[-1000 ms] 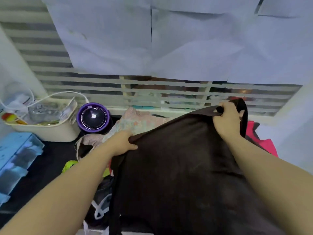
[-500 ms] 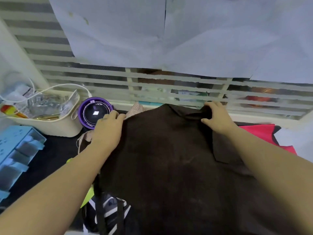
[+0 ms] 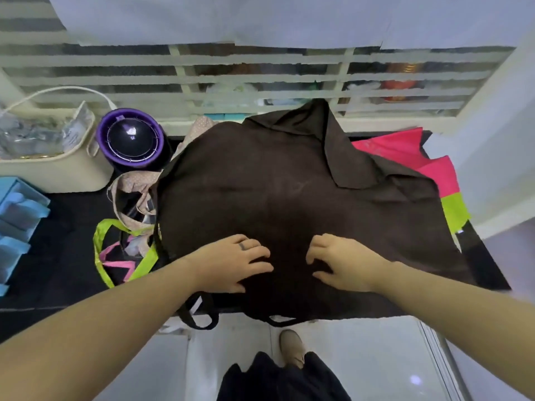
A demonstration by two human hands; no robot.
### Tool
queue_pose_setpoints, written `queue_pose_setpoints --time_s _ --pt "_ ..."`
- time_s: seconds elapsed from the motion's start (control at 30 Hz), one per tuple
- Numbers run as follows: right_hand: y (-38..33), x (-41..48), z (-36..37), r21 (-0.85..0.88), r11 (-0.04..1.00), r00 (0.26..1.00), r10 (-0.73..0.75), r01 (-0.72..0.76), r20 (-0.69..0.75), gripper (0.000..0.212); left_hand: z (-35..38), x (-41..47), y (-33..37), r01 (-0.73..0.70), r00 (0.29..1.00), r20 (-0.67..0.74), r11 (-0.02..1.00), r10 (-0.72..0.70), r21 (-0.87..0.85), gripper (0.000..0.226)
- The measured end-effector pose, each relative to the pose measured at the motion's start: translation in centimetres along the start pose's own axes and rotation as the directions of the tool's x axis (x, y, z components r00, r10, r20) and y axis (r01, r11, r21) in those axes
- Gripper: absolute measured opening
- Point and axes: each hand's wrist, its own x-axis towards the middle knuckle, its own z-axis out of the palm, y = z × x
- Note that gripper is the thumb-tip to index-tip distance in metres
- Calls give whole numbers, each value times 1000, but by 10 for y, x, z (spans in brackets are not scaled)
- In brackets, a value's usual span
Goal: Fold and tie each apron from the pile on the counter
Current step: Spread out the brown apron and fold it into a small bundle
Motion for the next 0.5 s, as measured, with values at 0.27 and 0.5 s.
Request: queue_pose_setpoints --time_s 0.27,0.5 --pt "-18 -34 48 -184 978 973 131 -96 190 71 24 -5 29 116 934 336 993 -122 37 94" --pt "-14 -45 67 -370 928 985 108 -52 132 90 27 4 52 238 957 178 971 -230 -27 57"
